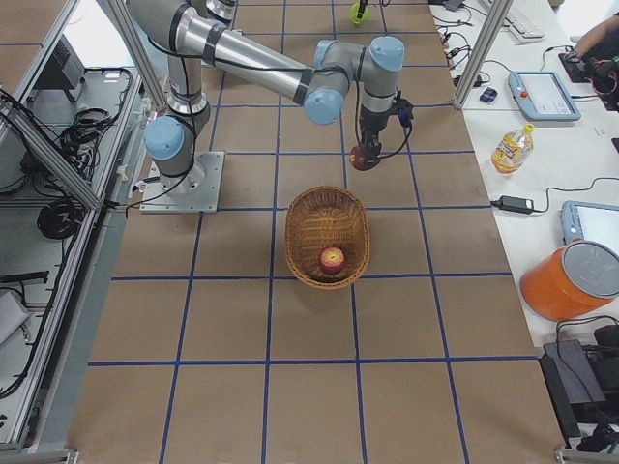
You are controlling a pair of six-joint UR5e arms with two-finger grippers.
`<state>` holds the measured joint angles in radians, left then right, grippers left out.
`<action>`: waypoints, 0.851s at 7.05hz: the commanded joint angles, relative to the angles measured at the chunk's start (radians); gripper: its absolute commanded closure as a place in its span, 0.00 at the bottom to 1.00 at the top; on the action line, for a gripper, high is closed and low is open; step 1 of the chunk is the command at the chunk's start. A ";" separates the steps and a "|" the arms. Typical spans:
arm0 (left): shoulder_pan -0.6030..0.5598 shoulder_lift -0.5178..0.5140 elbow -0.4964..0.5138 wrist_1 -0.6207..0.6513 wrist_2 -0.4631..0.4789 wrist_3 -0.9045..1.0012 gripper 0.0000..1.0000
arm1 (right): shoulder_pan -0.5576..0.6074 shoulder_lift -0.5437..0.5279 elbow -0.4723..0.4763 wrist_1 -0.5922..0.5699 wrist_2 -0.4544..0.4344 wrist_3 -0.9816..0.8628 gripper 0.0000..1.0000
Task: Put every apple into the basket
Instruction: 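Carry the dark apple into the basket with the right gripper and release, then carry the green apple to the center with left and release while right returns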
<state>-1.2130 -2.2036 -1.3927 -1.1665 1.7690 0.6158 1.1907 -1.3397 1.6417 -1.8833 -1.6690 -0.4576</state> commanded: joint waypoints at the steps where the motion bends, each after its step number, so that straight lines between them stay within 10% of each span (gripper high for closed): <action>1: -0.083 0.051 0.050 -0.174 0.006 -0.083 1.00 | -0.223 -0.015 0.132 -0.110 0.006 -0.250 0.87; 3: -0.297 0.096 0.054 -0.246 -0.087 -0.376 1.00 | -0.298 -0.012 0.312 -0.372 0.009 -0.351 0.83; 4: -0.398 0.096 0.052 -0.260 -0.256 -0.534 1.00 | -0.298 -0.009 0.317 -0.381 0.012 -0.348 0.56; 5: -0.480 0.065 0.052 -0.245 -0.375 -0.698 1.00 | -0.298 -0.009 0.314 -0.370 0.040 -0.354 0.01; 6: -0.534 0.050 0.044 -0.205 -0.510 -0.838 1.00 | -0.298 -0.018 0.313 -0.369 0.041 -0.354 0.00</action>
<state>-1.6646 -2.1330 -1.3424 -1.4043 1.4199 -0.0412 0.8942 -1.3511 1.9520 -2.2502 -1.6385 -0.8079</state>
